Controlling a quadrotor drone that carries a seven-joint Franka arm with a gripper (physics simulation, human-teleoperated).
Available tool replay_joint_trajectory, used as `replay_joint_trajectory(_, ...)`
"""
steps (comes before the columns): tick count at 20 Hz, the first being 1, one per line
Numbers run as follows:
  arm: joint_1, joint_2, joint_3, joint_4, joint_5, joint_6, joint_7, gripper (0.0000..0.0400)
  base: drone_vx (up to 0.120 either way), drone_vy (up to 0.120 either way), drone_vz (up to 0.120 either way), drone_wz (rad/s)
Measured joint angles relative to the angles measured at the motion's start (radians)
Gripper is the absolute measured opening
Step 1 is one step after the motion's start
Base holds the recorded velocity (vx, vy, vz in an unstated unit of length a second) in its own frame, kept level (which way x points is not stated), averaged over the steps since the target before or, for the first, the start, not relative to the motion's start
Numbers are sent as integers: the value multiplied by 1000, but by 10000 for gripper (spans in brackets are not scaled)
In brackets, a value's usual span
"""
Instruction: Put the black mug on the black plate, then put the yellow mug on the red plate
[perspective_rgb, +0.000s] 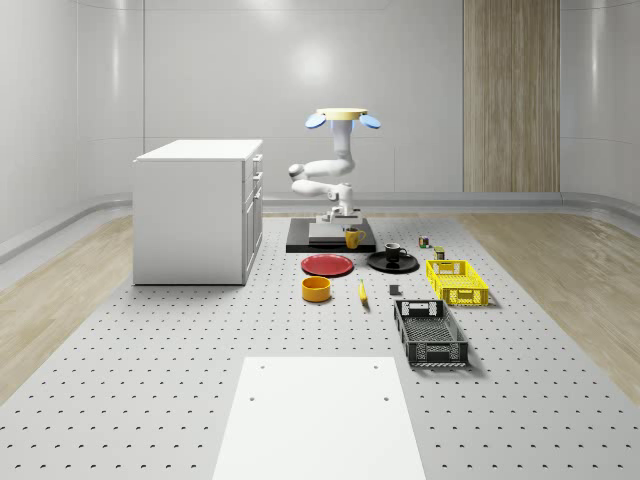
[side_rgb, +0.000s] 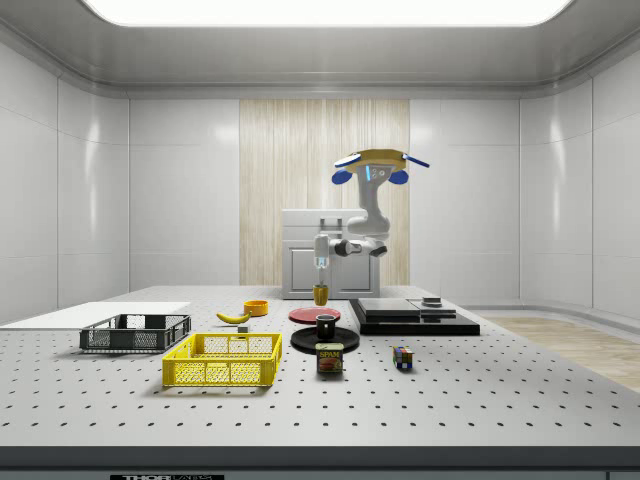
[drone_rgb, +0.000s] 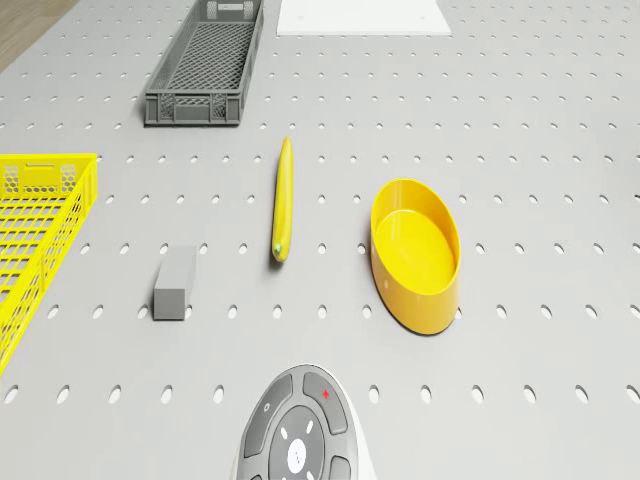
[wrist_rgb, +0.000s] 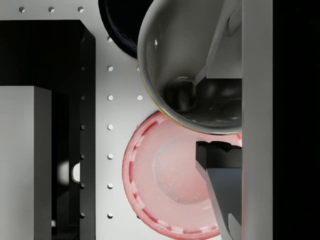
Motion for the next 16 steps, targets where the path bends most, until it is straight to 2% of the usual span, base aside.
replay_joint_trajectory(5,0,0,0,0,0,0,0,110,0,-120,0,0)
replay_joint_trajectory(9,0,0,0,0,0,0,0,110,0,-120,-110,0)
replay_joint_trajectory(16,0,0,0,0,0,0,0,110,0,-120,0,0)
